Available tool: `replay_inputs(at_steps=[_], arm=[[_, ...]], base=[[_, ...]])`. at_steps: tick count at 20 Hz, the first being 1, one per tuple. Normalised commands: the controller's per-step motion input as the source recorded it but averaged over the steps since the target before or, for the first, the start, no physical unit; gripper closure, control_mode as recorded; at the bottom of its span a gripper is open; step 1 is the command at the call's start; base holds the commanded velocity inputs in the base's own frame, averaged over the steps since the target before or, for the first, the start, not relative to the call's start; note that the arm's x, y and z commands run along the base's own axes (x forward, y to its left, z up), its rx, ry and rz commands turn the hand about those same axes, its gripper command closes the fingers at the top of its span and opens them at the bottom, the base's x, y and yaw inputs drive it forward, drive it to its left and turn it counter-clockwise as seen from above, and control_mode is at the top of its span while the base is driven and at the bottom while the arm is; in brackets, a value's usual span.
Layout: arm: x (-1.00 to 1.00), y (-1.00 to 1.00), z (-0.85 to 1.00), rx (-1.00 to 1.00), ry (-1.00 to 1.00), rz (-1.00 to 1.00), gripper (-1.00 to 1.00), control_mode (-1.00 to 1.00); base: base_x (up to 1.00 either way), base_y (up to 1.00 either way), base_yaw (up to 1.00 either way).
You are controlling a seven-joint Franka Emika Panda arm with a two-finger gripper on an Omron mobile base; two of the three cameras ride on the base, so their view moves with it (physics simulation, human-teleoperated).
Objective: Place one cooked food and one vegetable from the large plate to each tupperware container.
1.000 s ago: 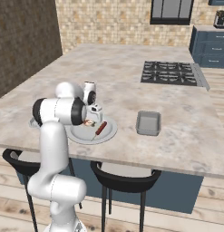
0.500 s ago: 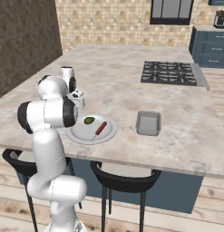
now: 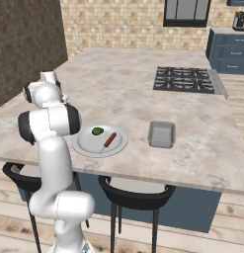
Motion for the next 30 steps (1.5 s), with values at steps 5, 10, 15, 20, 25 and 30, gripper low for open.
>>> replay_inputs(at_steps=[5,10,15,20,25,30], arm=[[0.06,0.85,-0.26,0.00,-0.02,0.12,1.00,-1.00],[0.25,0.76,-0.36,0.00,-0.02,0.08,1.00,-1.00],[0.40,0.21,-0.32,0.00,-0.01,0.00,1.00,-1.00],[0.31,-0.11,-0.25,-0.04,0.00,-0.05,1.00,-1.00],[0.06,-0.03,-0.28,-0.04,0.01,-0.03,1.00,-1.00],[0.00,0.05,-0.22,-0.07,0.00,-0.01,1.00,-1.00]], base=[[0.00,0.00,0.00],[0.00,0.00,0.00],[0.00,0.00,0.00],[0.00,0.00,0.00],[0.00,0.00,0.00],[0.00,0.00,0.00]])
